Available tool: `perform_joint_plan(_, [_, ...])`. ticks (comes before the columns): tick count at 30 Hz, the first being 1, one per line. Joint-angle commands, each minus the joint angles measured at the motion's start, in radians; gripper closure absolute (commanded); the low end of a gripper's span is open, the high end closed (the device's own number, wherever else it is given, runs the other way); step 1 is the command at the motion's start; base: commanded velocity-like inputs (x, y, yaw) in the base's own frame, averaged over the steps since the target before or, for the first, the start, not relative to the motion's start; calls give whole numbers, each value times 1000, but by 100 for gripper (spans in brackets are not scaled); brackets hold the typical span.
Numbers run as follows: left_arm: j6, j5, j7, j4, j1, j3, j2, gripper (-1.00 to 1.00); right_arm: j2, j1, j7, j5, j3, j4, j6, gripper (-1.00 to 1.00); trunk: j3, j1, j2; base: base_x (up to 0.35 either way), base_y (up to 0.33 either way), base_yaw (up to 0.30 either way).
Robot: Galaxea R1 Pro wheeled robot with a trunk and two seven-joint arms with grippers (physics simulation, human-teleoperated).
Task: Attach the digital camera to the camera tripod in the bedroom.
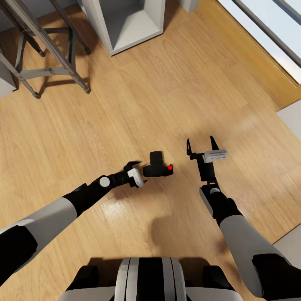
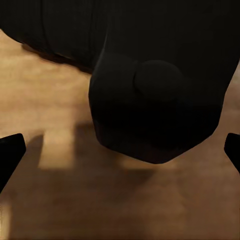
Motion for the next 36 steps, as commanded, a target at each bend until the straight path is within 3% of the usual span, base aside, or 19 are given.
perform_joint_plan(1, [-3,4,1,0,-1,-4,1,-100,-1,0,-2,3,2,0,-2,-100,0,0,0,0,0,0])
perform_joint_plan(10, [-3,4,1,18,-1,-4,-3,-100,-1,0,-2,3,2,0,-2,-100,0,0,0,0,0,0])
perform_joint_plan(17, [-3,4,2,43,-1,-4,-24,-100,0,0,-2,3,2,0,-2,-100,0,0,0,0,0,0])
perform_joint_plan(36, [-4,4,3,48,-1,-4,-36,-100,-1,0,-1,3,2,0,-2,-100,0,0,0,0,0,0])
